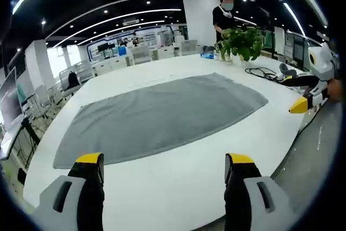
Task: Fold the towel on the table until its edges align and the towel forms a compact rectangular stack.
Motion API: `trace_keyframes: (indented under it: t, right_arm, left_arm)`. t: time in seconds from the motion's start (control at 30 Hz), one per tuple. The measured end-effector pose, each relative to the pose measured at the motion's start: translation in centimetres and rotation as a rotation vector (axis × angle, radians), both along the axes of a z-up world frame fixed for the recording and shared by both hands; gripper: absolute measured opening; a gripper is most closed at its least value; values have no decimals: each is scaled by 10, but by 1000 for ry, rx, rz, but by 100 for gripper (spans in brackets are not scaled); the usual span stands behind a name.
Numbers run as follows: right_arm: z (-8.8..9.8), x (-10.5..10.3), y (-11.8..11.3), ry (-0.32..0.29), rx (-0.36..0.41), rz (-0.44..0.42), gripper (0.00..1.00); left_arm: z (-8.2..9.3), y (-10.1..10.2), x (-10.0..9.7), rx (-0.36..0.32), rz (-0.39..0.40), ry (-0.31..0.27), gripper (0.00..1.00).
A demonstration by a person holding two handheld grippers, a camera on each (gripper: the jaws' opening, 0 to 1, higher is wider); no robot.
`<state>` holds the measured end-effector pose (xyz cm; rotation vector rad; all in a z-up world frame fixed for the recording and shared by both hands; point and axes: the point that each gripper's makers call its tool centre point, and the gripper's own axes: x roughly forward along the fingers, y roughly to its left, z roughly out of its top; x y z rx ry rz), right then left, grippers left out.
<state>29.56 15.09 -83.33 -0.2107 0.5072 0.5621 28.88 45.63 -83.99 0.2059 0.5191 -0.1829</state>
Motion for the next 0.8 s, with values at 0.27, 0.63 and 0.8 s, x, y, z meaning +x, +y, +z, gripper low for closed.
trace_keyframes:
  t: [0.27,0.63,0.8]
  right_arm:
    - [-1,0,-1,4,-2,2,92]
    - [-2,0,-1,6,-8,4,92]
    - [-3,0,-3,11,-13,-3,92]
  left_arm:
    - [-1,-2,-1,-9,0,9,94]
    - [-2,-5,-2,-13,-8,16,93]
    - [-2,-7,-3,-11,-12,19,93]
